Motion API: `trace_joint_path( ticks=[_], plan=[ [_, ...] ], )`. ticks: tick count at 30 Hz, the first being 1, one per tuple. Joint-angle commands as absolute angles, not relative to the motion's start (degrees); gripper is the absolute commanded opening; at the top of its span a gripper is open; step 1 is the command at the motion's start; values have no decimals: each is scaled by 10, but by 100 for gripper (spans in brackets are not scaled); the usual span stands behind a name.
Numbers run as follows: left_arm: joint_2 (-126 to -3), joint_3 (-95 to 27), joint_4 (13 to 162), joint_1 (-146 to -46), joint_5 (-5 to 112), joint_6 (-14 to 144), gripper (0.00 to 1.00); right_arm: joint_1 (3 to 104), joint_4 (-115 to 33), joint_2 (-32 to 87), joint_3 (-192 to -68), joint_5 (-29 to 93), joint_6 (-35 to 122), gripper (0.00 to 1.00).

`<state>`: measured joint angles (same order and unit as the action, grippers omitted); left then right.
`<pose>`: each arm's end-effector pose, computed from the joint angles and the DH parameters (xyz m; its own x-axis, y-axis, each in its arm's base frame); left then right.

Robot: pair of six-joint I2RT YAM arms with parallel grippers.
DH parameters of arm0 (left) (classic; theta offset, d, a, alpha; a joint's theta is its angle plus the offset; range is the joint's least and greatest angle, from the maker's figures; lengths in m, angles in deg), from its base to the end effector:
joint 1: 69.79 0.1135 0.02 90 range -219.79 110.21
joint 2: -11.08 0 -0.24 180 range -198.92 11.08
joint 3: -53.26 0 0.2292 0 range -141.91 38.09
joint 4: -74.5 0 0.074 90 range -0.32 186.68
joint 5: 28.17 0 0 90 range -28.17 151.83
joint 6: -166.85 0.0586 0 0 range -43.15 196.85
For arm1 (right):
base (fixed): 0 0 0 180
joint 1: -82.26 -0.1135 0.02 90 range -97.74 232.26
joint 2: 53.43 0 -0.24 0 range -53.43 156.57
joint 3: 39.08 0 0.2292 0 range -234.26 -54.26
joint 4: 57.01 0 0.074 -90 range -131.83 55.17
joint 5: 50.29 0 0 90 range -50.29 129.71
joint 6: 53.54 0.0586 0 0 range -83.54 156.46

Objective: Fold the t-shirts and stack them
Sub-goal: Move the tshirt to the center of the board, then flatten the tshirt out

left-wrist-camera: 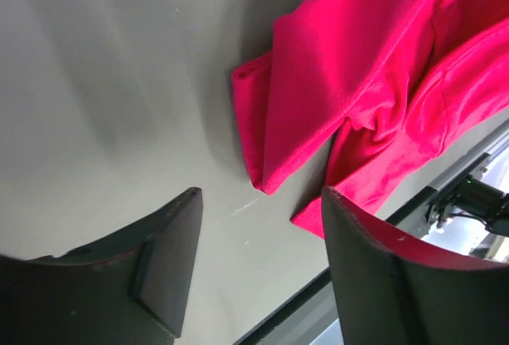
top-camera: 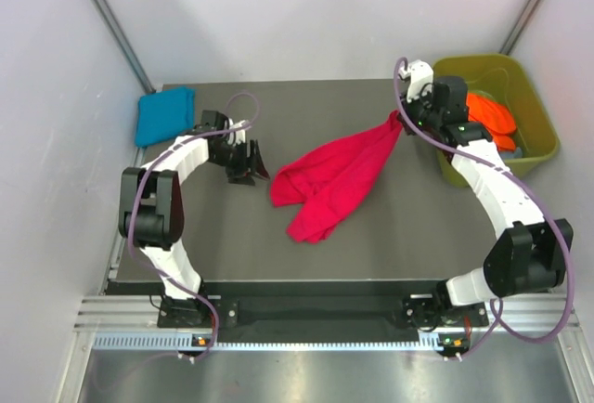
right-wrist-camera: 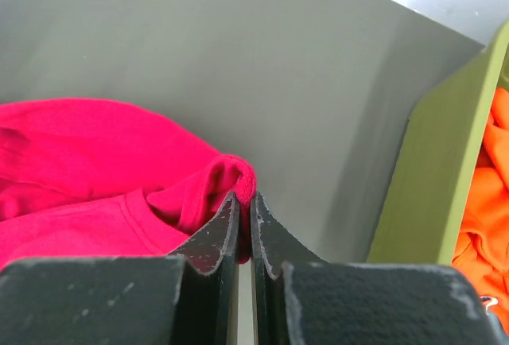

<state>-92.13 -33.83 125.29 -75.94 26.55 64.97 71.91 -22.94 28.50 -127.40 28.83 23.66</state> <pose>0.3372 -0.0704 0.1714 -0.9594 -0.0657 -0.2744 0.1177 0.7908 -0.6007 0.3232 0.0703 0.3155 -0.3701 -0.2888 -0.8830 -0.4336 0.8943 -0.1107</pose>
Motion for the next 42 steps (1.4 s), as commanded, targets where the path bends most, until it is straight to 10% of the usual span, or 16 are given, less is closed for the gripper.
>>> trace_joint_path(
  ticks=[1,16,28,42],
  plan=[
    [-919,-338,1228,-765,232,660,64,736,-267,286,-1293,273,246,0],
    [-938,-299,1207,-822,271,671,58,787,-278,311,-1299,256,267,0],
    [-1007,-389,1227,-831,305,698,6,798,-298,289,-1270,257,282,0],
    [-817,-544,1327,-810,413,842,0,807,-315,258,-1332,235,335,0]
  ],
)
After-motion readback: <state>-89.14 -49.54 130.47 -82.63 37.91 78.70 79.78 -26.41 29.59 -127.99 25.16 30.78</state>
